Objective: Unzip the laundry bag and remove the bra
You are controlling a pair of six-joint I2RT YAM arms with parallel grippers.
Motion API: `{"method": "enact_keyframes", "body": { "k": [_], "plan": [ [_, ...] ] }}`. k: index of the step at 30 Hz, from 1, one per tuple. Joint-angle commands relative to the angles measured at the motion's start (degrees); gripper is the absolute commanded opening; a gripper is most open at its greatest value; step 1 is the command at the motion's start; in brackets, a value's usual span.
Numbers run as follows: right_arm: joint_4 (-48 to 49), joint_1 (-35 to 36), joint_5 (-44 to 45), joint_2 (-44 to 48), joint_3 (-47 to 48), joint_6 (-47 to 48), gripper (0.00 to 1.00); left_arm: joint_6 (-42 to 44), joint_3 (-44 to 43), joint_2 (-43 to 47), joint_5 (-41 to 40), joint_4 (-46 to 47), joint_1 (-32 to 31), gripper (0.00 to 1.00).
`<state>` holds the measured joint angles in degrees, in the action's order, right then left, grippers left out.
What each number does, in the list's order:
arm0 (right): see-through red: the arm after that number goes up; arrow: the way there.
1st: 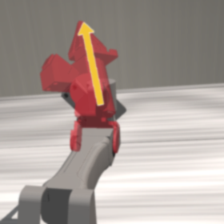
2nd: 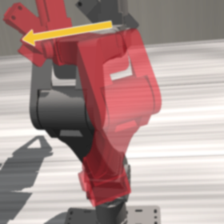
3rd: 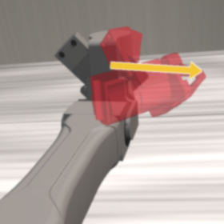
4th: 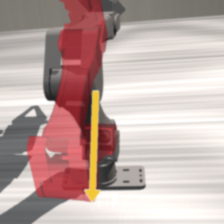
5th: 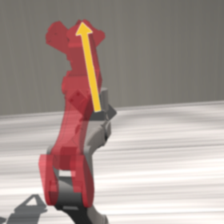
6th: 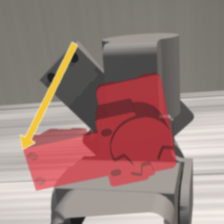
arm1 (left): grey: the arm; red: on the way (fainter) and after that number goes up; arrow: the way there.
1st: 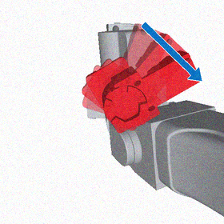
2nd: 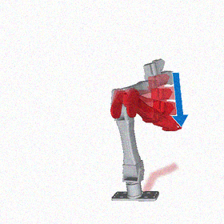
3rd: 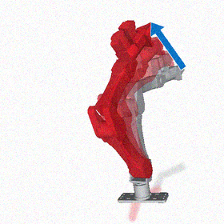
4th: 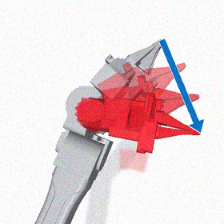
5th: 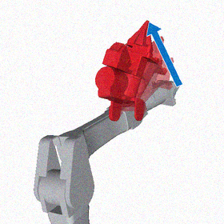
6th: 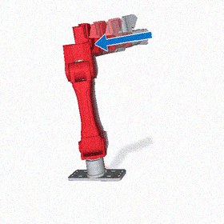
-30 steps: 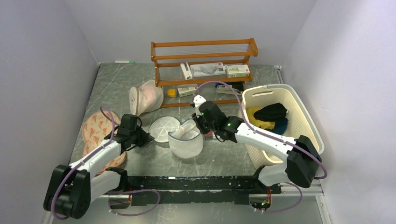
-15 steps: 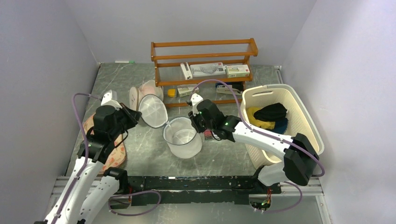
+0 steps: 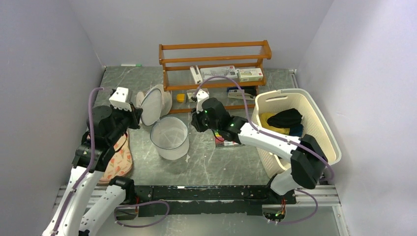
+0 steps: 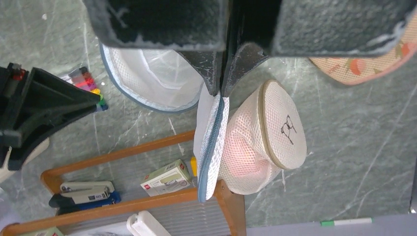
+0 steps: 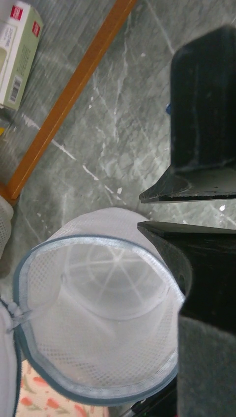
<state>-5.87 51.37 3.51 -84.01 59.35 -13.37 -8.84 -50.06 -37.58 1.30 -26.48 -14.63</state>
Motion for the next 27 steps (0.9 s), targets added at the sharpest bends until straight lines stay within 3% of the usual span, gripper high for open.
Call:
{"method": "enact_keyframes", "body": {
  "k": [1, 3, 9, 11, 13, 15, 16, 18, 23, 27],
  "plan": [
    [1.8, -0.3, -1.9, -3.6, 4.1, -3.2, 0.20, 8.1, 0.5, 1.3, 3.1, 2.5, -0.7, 0.07],
    [0.8, -1.5, -3.5, -4.2, 5.7, -4.9, 0.21, 9.2, 1.3, 1.7, 2.8, 2.8, -1.7, 0.07],
    [5.7, -7.1, -21.1, -3.3, 7.2, -20.2, 0.61, 12.8, 5.2, 3.2, 0.7, 5.0, -7.3, 0.07],
    [12.1, -7.3, -25.8, -3.0, 7.5, -26.2, 0.65, 13.4, 5.5, 3.4, -1.2, 5.2, -8.7, 0.07],
    [16.6, -6.0, -23.5, -1.7, 7.9, -32.9, 0.73, 13.8, 5.8, 3.6, -2.0, 5.6, -9.6, 0.07],
    [19.7, -2.9, -14.9, 0.2, 7.4, -37.7, 0.95, 14.2, 6.2, 3.7, -2.4, 5.9, -10.2, 0.07],
    [20.0, -1.5, -10.6, 0.6, 7.4, -39.9, 0.99, 14.3, 6.2, 3.7, -2.5, 5.9, -10.5, 0.07],
    [18.7, -0.5, -6.1, -0.7, 9.0, -44.3, 1.00, 14.3, 6.5, 3.8, -3.0, 6.2, -10.9, 0.07],
    [4.7, -0.5, -3.4, -9.6, 20.0, -53.6, 1.00, 14.5, 6.3, 3.5, -2.7, 6.0, -11.1, 0.07],
    [10.0, -0.3, -7.8, -14.0, 20.5, -59.2, 0.98, 14.6, 6.5, 3.7, -2.6, 6.2, -11.4, 0.07]
  ]
}}
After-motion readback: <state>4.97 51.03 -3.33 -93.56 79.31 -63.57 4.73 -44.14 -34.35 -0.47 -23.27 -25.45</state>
